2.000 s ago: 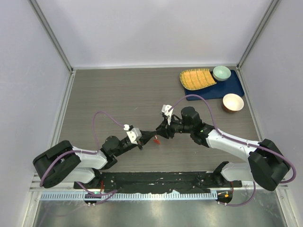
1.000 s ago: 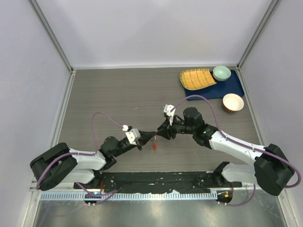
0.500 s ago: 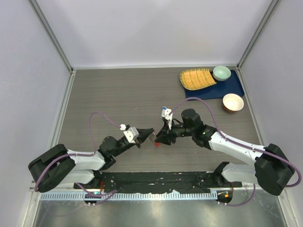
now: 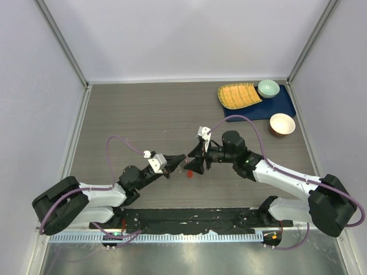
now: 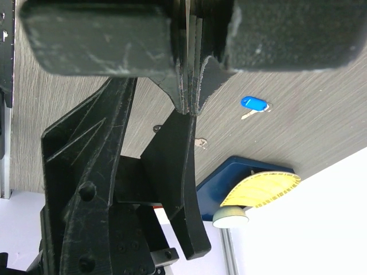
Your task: Put the keys on the keyring
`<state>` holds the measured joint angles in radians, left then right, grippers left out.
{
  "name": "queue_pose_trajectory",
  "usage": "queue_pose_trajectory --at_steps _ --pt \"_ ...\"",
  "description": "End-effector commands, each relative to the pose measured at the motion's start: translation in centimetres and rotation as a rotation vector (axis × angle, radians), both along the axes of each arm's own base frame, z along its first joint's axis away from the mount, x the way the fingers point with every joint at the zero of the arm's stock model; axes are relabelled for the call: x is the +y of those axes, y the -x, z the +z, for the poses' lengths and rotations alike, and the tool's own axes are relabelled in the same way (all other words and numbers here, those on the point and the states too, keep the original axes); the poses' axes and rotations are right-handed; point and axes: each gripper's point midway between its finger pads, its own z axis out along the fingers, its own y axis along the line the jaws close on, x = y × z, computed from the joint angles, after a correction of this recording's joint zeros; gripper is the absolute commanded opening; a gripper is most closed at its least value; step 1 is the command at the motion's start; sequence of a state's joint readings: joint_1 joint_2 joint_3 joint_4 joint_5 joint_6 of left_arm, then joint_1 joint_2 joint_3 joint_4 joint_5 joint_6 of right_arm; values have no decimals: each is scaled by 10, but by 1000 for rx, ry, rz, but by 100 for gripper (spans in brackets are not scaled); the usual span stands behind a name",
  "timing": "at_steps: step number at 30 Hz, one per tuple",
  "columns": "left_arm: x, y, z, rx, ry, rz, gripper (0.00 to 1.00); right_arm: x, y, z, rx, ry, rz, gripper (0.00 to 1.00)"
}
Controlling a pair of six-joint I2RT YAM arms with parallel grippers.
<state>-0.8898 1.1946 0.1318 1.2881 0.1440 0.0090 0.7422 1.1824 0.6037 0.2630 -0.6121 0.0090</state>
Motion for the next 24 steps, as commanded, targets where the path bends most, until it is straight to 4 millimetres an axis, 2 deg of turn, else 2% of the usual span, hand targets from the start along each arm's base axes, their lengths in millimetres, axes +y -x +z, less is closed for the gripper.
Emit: queue_pose_trajectory --at_steps 1,6,12,17,24 --pt "8 -3 38 -109 112 38 0 5 -5 27 -36 -99 -33 66" --pt "6 -4 38 -108 119 33 0 0 -14 15 -50 -74 -105 68" --pt "7 -4 37 -105 119 37 0 -2 -25 14 -75 -79 -184 68" --pt "7 -4 38 -106 121 38 0 -3 -23 16 -84 -91 -176 69" --pt "6 -3 39 -105 125 31 0 11 -16 21 -56 -158 -106 69"
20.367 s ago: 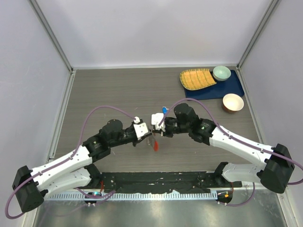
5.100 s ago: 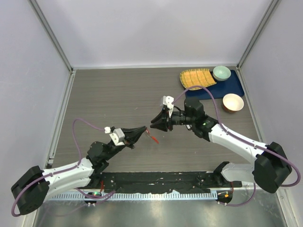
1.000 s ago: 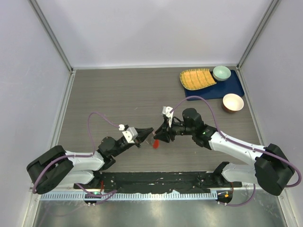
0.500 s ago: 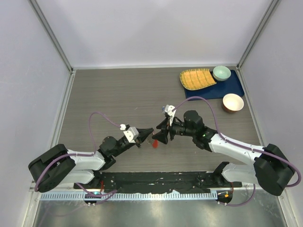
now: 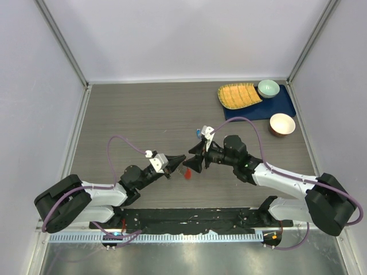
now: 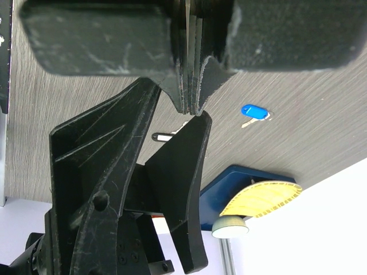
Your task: Put the keys on the keyring
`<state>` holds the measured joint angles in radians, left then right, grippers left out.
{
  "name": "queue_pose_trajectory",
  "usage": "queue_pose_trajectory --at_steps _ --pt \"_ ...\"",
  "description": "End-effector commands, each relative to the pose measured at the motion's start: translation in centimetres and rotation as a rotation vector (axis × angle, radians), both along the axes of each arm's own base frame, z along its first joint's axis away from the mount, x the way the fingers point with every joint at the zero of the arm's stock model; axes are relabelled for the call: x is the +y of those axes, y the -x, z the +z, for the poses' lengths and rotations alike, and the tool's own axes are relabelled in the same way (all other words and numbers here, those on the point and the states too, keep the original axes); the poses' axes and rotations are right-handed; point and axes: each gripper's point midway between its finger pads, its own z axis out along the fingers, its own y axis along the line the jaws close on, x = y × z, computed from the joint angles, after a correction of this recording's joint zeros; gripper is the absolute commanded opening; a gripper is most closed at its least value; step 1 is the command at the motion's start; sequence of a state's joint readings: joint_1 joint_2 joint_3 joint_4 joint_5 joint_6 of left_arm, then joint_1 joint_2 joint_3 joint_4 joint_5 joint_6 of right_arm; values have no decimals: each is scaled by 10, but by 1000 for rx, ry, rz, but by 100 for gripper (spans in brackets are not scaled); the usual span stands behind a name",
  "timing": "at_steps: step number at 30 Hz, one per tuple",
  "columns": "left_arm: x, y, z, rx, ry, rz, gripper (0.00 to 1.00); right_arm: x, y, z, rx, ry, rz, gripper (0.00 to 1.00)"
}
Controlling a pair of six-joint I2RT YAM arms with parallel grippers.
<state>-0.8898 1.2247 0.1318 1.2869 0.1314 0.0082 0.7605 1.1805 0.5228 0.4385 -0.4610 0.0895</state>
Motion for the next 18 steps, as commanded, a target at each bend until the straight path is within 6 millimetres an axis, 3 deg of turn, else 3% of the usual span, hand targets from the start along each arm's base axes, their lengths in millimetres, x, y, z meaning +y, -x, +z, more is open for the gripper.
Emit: queue_pose_trajectory --at_steps 1,4,13,18 --pt "7 0 50 -129 147 21 0 12 2 21 -42 -95 40 69" --pt "8 1 52 -133 154 20 0 16 0 19 -42 -95 44 68" --pt "12 -2 52 -125 160 46 0 21 8 -2 -5 -48 90 45" --pt "13 -2 50 -121 158 49 0 22 5 -5 -23 -22 76 18"
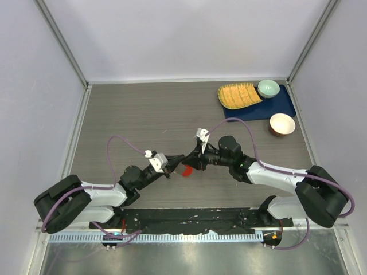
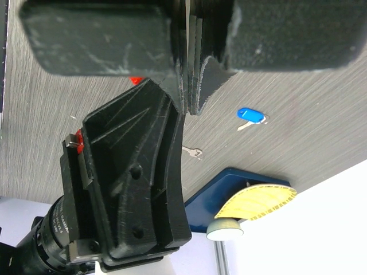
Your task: Put the keys on the keyring
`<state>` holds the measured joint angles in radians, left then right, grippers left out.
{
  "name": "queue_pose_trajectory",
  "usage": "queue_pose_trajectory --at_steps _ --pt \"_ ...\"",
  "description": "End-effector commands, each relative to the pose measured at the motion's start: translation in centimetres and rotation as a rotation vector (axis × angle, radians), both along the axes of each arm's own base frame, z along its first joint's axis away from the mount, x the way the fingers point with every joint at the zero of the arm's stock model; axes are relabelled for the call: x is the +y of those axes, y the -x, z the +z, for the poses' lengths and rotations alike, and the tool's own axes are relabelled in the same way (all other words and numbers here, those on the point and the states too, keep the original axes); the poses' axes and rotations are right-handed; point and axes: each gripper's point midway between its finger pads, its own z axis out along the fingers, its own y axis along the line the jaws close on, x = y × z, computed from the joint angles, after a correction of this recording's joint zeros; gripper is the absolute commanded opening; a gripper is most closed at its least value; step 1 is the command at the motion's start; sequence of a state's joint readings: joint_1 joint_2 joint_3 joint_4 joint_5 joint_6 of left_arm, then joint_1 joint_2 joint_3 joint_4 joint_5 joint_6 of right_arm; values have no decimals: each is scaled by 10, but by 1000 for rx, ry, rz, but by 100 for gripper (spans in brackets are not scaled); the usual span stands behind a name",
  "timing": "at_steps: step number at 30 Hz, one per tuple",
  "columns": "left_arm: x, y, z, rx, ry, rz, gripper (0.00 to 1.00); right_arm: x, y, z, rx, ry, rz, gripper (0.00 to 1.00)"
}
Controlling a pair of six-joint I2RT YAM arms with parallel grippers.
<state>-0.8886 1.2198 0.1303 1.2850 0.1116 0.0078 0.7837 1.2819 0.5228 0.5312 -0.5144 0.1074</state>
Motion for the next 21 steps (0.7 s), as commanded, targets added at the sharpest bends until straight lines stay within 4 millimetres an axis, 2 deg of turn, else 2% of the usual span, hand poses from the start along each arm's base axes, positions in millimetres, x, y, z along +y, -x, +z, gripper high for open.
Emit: queue_pose_trajectory --at_steps 1,5,7,8,10,11,12,13,14,15,16,17,18,19,20,21 --pt "11 1 49 -123 155 31 0 5 -5 9 -75 -4 -2 15" --pt "16 0 51 -118 166 51 4 2 -13 15 -144 56 -21 1" --pt "19 2 52 -116 173 55 4 -2 -16 12 -177 108 -25 1" --pt "20 0 49 -105 164 65 5 -3 -20 20 -203 113 -39 1" --pt "23 2 56 -112 175 68 9 -8 -22 17 -217 165 -44 1" --pt "24 0 50 -90 153 83 11 -8 -27 26 -263 178 -54 1" --pt "25 0 49 -62 162 82 12 -12 -26 20 -263 219 -51 1" --pt "29 2 59 -65 188 85 16 -13 -26 22 -281 235 -48 1" --pt "29 1 49 -29 154 91 17 -12 -29 27 -323 254 -43 1" --pt "36 -4 50 -11 163 136 19 -16 -29 22 -327 294 -41 1" --pt "41 -2 63 -19 192 147 22 -17 -29 22 -344 319 -40 1" --pt "43 -4 49 37 148 165 24 -14 -28 27 -371 331 -30 1" --pt "47 -6 49 55 140 189 27 -17 -29 21 -395 383 -29 1" --pt "49 -7 30 110 69 205 30 -18 -28 18 -405 413 -20 1" --pt "54 -5 47 105 103 212 32 -14 -24 19 -425 427 -1 1" --pt "59 -7 46 130 98 243 34 -15 -24 17 -447 459 9 1"
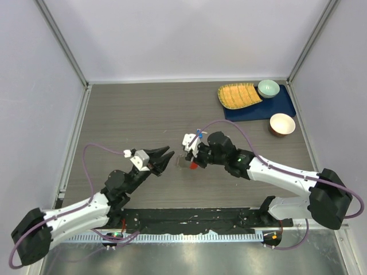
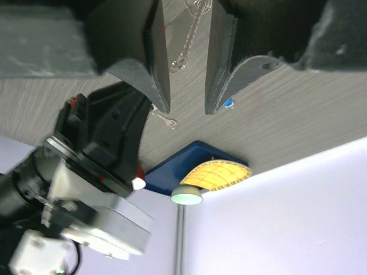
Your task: Put the keys on the keyring
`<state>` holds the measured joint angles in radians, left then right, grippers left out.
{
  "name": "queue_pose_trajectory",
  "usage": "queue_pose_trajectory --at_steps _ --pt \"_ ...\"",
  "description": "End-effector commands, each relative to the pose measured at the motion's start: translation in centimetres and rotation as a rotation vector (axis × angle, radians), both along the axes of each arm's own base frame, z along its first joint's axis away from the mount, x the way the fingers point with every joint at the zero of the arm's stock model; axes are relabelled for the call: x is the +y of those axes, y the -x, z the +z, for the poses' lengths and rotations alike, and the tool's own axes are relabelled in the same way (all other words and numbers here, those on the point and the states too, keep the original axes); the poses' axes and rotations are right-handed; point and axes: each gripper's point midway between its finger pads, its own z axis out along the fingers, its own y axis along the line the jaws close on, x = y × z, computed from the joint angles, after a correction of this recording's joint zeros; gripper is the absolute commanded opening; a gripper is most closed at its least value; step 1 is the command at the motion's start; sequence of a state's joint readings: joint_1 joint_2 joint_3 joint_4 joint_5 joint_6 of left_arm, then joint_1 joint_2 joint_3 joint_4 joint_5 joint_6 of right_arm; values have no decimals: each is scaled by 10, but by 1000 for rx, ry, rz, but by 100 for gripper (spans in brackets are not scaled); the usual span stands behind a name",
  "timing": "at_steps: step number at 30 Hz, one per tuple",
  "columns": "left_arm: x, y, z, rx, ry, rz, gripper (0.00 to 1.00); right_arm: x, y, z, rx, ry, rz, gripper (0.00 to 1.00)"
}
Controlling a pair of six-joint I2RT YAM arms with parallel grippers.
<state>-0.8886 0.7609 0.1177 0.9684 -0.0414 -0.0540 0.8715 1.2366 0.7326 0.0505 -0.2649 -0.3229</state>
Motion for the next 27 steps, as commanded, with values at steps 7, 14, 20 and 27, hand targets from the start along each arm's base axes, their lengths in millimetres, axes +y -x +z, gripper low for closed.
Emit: queue_pose_trajectory --at_steps 7,14,20,27 --pt "29 -11 -27 359 -11 157 48 5 -3 9 -202 196 41 1" --pt "5 -7 -32 606 52 95 57 12 -1 1 -212 254 63 1" --pt "-11 -13 -44 759 -26 117 58 16 2 0 -217 259 73 1" --pt "-15 -12 -46 806 -32 113 50 16 4 -3 -213 261 78 1"
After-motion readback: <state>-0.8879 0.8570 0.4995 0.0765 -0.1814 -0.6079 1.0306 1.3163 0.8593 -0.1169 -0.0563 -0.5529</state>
